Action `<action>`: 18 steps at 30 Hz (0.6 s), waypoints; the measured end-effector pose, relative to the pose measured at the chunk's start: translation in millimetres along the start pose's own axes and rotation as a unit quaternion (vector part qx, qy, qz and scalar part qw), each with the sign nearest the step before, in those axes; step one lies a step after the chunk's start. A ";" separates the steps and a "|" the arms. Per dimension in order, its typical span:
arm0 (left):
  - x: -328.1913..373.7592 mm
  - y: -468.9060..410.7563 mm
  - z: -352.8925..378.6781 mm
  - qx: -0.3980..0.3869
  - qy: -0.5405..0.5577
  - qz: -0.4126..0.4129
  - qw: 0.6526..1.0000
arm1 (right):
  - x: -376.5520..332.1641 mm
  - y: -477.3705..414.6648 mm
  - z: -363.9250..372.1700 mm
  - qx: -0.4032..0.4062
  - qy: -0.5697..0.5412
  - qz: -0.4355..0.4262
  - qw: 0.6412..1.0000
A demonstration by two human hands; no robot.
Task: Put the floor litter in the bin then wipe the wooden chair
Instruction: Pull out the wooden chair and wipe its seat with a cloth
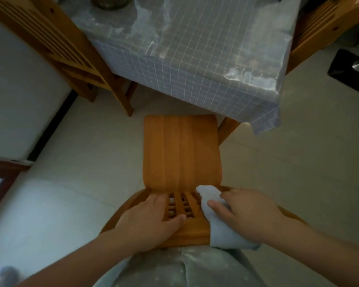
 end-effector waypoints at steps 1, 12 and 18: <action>-2.8 -0.5 4.7 -0.015 0.004 -0.011 1.000 | -0.2 -0.7 4.5 -0.030 -0.019 -0.008 0.999; -8.1 -3.0 13.9 -0.052 -0.058 -0.044 0.996 | -1.1 -0.9 21.2 -0.219 -0.161 -0.044 0.961; -8.6 -3.5 9.5 -0.013 -0.043 -0.023 0.999 | 0.3 -1.9 12.1 -0.195 -0.127 -0.041 0.972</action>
Point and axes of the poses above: each hand's wrist, its own y-axis away from the middle knuckle, its own z-axis out of the palm, x = y × z, the point moved 6 cm from there along -y, towards the middle knuckle, and after that the axes turned 13 degrees about y, right-handed, at the moved point
